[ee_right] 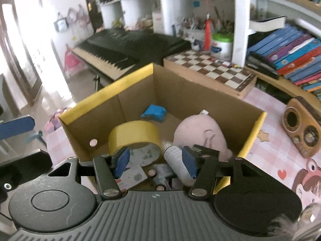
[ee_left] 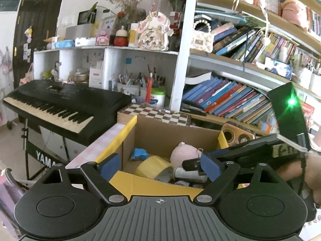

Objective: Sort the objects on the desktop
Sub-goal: 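Lower the plug and bottle into the yellow box and open both tools, then lift both open tools out of the yellow box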

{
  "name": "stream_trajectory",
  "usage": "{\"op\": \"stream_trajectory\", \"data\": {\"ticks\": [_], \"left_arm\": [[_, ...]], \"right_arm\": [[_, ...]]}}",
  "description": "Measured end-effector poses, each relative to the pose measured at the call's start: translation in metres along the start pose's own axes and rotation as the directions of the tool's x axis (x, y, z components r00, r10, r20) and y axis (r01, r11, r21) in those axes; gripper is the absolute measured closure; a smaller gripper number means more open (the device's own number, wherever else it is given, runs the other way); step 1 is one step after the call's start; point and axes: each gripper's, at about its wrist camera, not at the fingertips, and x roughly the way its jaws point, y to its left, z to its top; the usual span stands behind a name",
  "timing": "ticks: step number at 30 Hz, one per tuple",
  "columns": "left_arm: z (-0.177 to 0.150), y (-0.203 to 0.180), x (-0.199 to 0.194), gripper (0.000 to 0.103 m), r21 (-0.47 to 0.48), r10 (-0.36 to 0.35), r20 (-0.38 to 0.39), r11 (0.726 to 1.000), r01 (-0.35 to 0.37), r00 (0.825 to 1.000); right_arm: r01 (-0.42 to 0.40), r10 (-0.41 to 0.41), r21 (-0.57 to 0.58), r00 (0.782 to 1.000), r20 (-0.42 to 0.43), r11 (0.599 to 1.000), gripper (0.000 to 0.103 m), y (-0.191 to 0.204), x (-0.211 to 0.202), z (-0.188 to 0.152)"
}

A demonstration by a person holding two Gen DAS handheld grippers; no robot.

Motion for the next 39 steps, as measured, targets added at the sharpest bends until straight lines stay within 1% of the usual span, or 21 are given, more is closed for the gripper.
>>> {"op": "stream_trajectory", "data": {"ticks": [6, 10, 14, 17, 22, 28, 30, 35, 39], "left_arm": [[0.0, 0.004, -0.016, 0.007, 0.0, -0.039, 0.033, 0.999, 0.039, 0.999], [-0.003, 0.005, -0.028, 0.006, 0.009, -0.072, 0.041, 0.997, 0.072, 0.997], [-0.009, 0.007, -0.042, 0.004, 0.016, -0.104, 0.042, 0.995, 0.103, 0.994], [-0.014, 0.007, -0.052, 0.003, 0.022, -0.123, 0.041, 0.992, 0.122, 0.992], [-0.025, 0.007, -0.069, 0.002, 0.026, -0.142, 0.031, 0.99, 0.141, 0.989], [-0.035, 0.007, -0.086, 0.002, 0.035, -0.156, 0.02, 0.987, 0.156, 0.988], [-0.039, 0.006, -0.092, 0.002, 0.037, -0.155, 0.021, 0.987, 0.154, 0.988], [-0.048, 0.006, -0.104, 0.001, 0.044, -0.155, 0.019, 0.987, 0.154, 0.988], [-0.053, 0.005, -0.111, 0.0, 0.052, -0.159, 0.013, 0.986, 0.158, 0.987]], "right_arm": [[0.073, -0.08, 0.079, 0.993, 0.089, 0.994, 0.047, 0.007, -0.034, -0.01], [0.129, -0.15, 0.15, 0.979, 0.137, 0.98, 0.046, 0.011, -0.06, -0.024], [0.175, -0.212, 0.217, 0.964, 0.162, 0.96, 0.046, 0.019, -0.085, -0.044], [0.208, -0.254, 0.25, 0.953, 0.165, 0.946, 0.045, 0.026, -0.1, -0.06], [0.243, -0.3, 0.302, 0.941, 0.159, 0.922, 0.045, 0.039, -0.122, -0.086], [0.292, -0.362, 0.327, 0.915, 0.178, 0.899, 0.045, 0.063, -0.148, -0.115], [0.306, -0.378, 0.334, 0.909, 0.178, 0.892, 0.043, 0.071, -0.155, -0.123], [0.338, -0.404, 0.326, 0.9, 0.162, 0.883, 0.041, 0.089, -0.165, -0.145], [0.352, -0.42, 0.346, 0.896, 0.144, 0.87, 0.041, 0.096, -0.171, -0.161]]}}
